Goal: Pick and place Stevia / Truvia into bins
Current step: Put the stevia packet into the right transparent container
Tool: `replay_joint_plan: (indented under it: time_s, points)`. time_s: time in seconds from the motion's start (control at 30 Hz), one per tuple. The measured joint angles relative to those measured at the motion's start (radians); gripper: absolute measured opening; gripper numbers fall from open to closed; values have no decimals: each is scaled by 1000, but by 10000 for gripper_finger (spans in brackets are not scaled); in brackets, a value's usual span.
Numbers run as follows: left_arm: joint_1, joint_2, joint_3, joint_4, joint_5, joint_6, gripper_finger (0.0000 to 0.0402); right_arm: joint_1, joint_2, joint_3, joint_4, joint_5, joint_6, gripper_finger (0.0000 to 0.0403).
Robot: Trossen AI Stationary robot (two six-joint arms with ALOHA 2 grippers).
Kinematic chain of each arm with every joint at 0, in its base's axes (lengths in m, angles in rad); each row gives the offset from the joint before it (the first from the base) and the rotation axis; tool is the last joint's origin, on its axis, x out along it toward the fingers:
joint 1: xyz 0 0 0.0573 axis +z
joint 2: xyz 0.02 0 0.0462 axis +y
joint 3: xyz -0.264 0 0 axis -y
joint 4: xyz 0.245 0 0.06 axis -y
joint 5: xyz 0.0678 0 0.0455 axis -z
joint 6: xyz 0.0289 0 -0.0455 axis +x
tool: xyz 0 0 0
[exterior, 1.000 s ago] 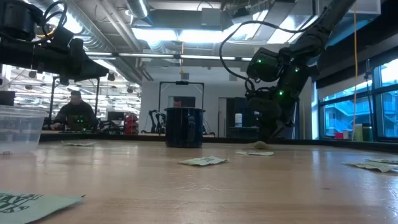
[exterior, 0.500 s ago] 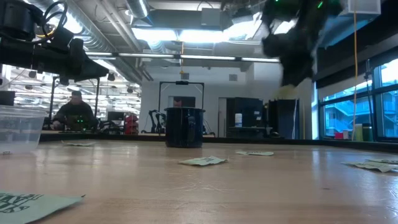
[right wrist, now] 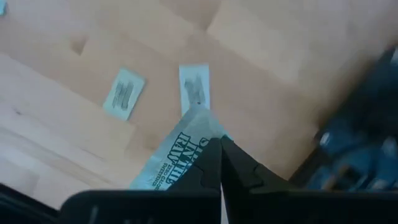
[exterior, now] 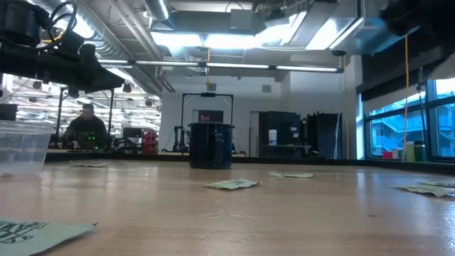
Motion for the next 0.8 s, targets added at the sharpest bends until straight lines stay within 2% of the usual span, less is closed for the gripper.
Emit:
replay_joint_plan:
  time_s: [0.17,0.33,0.6,0.8]
  points:
    - [0,0,0,-2,0,-3,100,152,66,0,-6,-11,289,0]
    - [0,0,0,-5,0,-14,100,258,143,0,4,-88,475,0]
    - [0,0,0,0,0,-30,100,360,231,-10,52,-103,577,0]
    - [0,0,0,1,0,-73,100,374,231,-107,117,-147,598,0]
